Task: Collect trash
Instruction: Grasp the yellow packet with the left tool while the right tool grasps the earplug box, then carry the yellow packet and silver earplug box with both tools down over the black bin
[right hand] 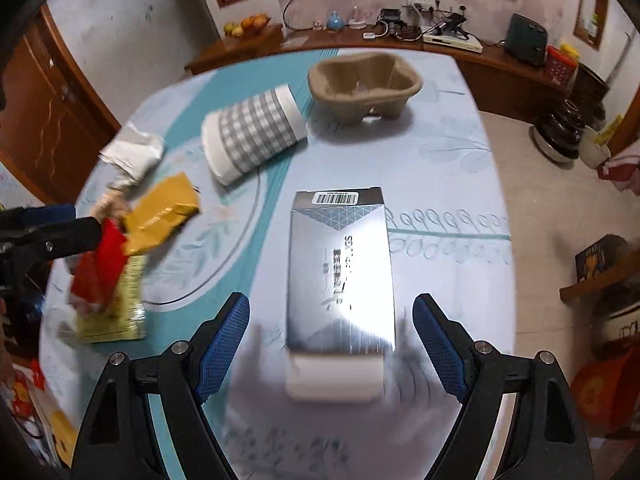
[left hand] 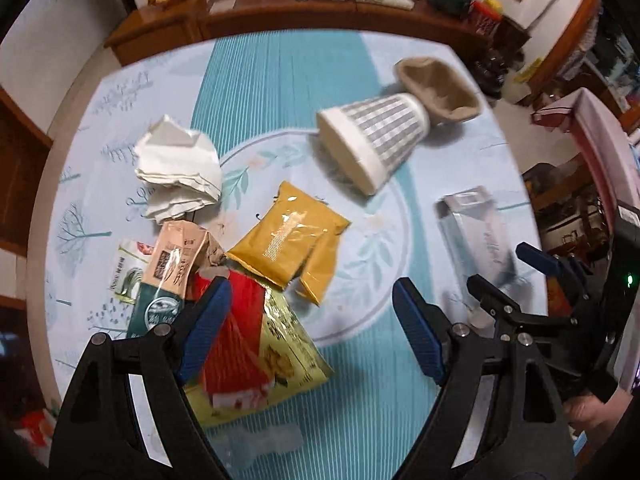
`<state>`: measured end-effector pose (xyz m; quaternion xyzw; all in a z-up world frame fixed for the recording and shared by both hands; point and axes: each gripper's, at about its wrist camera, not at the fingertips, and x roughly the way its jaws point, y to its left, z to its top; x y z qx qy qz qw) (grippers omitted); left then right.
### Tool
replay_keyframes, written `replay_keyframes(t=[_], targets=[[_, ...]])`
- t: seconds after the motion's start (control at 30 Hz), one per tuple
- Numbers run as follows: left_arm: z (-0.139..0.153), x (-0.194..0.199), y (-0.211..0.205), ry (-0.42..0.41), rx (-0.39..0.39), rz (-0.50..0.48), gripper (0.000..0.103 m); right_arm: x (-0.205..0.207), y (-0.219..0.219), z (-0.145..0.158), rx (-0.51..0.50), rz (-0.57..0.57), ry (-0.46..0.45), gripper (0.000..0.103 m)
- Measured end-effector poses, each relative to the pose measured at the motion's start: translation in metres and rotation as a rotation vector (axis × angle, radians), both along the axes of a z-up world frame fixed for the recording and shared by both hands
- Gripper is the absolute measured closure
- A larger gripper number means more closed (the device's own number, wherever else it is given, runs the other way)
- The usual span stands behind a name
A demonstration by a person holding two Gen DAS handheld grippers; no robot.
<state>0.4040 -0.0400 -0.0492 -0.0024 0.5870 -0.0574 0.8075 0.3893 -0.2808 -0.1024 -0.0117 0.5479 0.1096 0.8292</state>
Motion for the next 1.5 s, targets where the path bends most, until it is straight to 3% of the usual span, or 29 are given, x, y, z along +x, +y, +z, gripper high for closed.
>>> replay_keyframes(t=[0.1,0.17,0.2,0.57,0.67,0.77,0.83,0.9,1.0,1.23,1.5], targets=[[-0.018,0.015,-0.001,0.03,0.029,0.001,0.023,0.01,0.003,-0.015,-0.004,0.015,0.022,0.025],[-0.026,0.021,-0.003,0.045,0.049,-0.01,0.023,0.012,0.007,-0.017,-0.028,0.03,-0.001,0.039],[-0.03,0.024,-0.005,0.052,0.06,-0.019,0.023,0.011,0.008,-0.017,-0.052,0.042,-0.013,0.041],[-0.062,0.06,-0.016,0.141,0.128,-0.058,0.024,0.017,-0.002,-0.013,-0.004,0.075,-0.001,0.043],[-0.072,0.069,-0.015,0.179,0.117,-0.057,0.04,0.019,-0.004,-0.012,0.014,0.071,0.008,0.043],[-0.078,0.075,-0.015,0.184,0.11,-0.058,0.046,0.02,-0.009,-0.011,0.043,0.055,0.022,0.043],[-0.078,0.077,-0.016,0.178,0.091,-0.059,0.056,0.02,-0.01,-0.01,0.053,0.046,0.027,0.043],[-0.076,0.076,-0.017,0.163,0.092,-0.048,0.08,0.022,-0.011,-0.009,0.061,0.037,0.031,0.043],[-0.075,0.075,-0.017,0.16,0.082,-0.026,0.09,0.024,-0.012,-0.008,0.078,0.023,0.039,0.043],[-0.053,0.051,-0.02,0.105,0.023,-0.009,0.093,0.015,-0.015,0.002,0.095,0.0,0.028,0.044],[0.0,-0.011,-0.023,0.023,-0.041,0.007,0.093,-0.024,-0.013,0.027,0.103,-0.034,0.0,0.044]])
